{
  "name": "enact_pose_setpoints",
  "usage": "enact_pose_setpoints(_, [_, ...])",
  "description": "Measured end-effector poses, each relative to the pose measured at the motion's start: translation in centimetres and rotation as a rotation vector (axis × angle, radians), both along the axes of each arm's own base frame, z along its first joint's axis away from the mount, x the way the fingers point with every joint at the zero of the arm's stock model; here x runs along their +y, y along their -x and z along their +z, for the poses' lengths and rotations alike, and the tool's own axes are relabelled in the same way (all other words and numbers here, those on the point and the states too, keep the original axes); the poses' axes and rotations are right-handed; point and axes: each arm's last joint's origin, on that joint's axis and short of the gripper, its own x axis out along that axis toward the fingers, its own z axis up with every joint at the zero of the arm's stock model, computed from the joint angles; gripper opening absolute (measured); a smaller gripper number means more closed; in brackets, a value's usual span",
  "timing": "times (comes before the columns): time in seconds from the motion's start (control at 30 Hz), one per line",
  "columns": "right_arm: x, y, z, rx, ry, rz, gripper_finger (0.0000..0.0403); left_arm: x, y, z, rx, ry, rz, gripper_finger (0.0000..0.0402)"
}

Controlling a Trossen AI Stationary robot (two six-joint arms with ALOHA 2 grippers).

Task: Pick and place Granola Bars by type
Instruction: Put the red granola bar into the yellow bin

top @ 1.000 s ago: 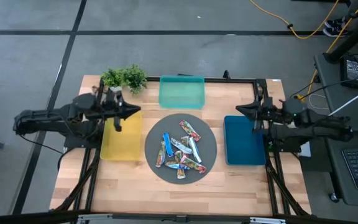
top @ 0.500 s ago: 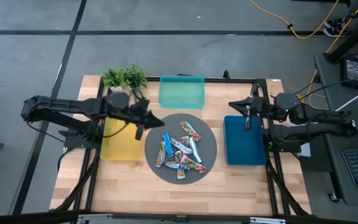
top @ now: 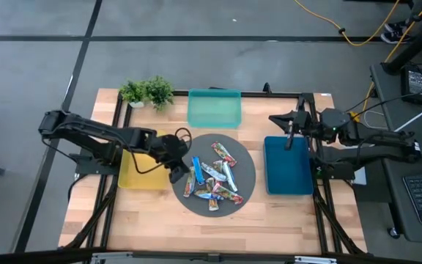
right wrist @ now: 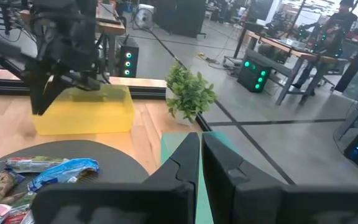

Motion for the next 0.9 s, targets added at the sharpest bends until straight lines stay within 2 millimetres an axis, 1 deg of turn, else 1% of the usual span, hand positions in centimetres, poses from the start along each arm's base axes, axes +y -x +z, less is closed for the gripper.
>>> enact_pose_setpoints(0.17, [-0.1, 0.0, 0.0, -0.002, -0.004, -0.008, 0.0023, -0.4, -0.7, -1.3, 0.056, 0.009, -0.001, 0.0073])
enact_pose_setpoints(0.43, [-0.1, 0.0, 0.0, -0.002, -0.005, -0.008, 0.0023, -0.5, -1.3, -2.6, 0.112, 0.011, 0.019, 0.0177])
enact_pose_setpoints(0.57, [-0.1, 0.0, 0.0, -0.002, -0.006, -0.008, 0.0023, -0.5, -1.6, -3.3, 0.142, 0.007, 0.019, 0.0220])
enact_pose_setpoints(0.73, [-0.1, 0.0, 0.0, -0.001, -0.006, -0.008, 0.0023, -0.5, -2.1, -4.6, 0.187, -0.026, 0.042, 0.0251])
enact_pose_setpoints(0.9, [-0.1, 0.0, -0.1, 0.009, -0.006, -0.008, 0.0023, -0.3, -2.6, -5.9, 0.225, -0.081, 0.082, 0.0263])
